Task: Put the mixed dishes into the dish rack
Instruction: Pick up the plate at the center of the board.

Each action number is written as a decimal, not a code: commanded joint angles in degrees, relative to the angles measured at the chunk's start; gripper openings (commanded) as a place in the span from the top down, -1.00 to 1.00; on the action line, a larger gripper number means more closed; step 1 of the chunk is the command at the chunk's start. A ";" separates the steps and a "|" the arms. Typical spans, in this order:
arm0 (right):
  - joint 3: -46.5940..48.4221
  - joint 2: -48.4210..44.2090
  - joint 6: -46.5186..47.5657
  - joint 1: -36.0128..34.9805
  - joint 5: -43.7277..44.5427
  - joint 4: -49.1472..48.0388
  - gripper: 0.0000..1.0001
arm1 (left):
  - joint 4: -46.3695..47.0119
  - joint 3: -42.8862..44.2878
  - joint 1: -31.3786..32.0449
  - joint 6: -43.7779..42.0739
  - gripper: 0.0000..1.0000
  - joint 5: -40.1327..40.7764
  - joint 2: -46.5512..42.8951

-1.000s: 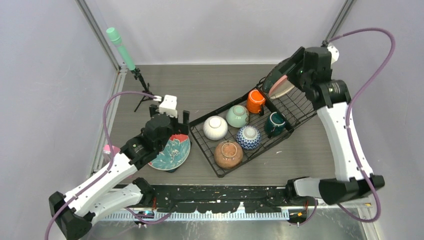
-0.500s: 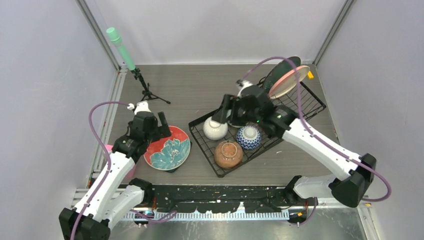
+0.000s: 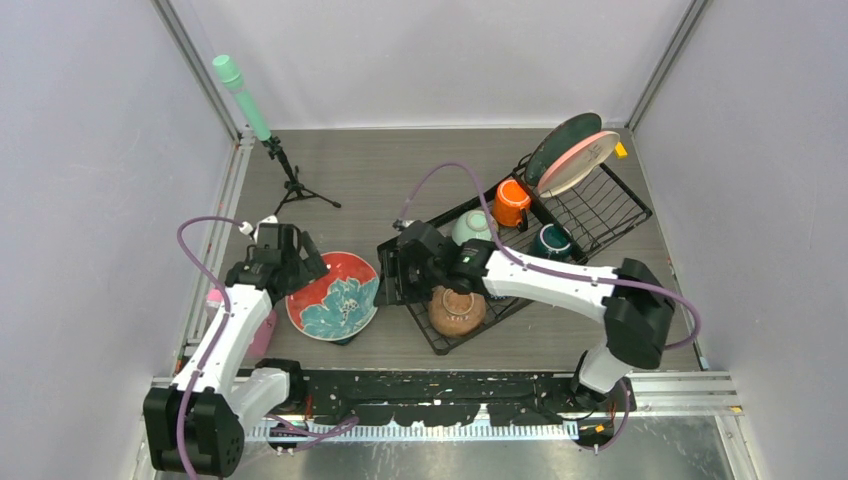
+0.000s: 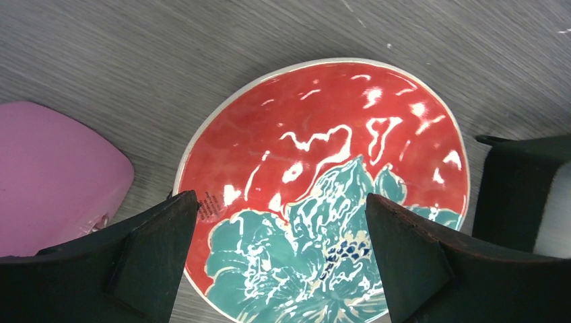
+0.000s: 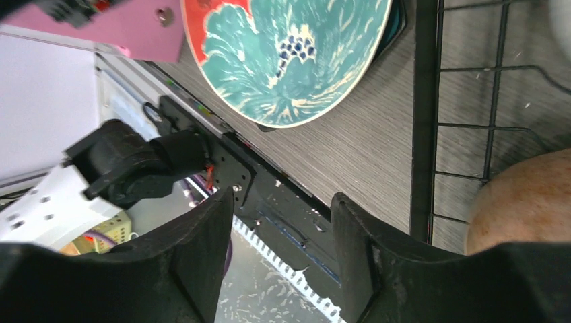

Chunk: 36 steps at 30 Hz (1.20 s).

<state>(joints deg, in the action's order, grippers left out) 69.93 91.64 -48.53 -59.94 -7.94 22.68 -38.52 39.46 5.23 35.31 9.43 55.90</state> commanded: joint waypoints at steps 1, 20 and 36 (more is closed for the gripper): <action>3.76 4.72 -2.09 -0.43 -0.42 -2.42 -0.11 | -0.54 0.06 -1.22 0.90 -0.96 2.53 0.61; 17.55 22.14 -1.22 -1.76 11.13 8.05 0.07 | 4.09 -3.17 -2.09 1.42 -0.82 5.30 4.98; 18.72 25.51 -2.62 -1.84 11.25 7.33 0.13 | 4.85 -4.01 -2.07 0.42 -0.27 2.96 4.83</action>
<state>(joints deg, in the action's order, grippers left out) 87.05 116.29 -49.93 -61.47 1.96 29.87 -35.88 35.86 3.55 35.79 13.80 60.75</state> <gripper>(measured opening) 0.434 0.646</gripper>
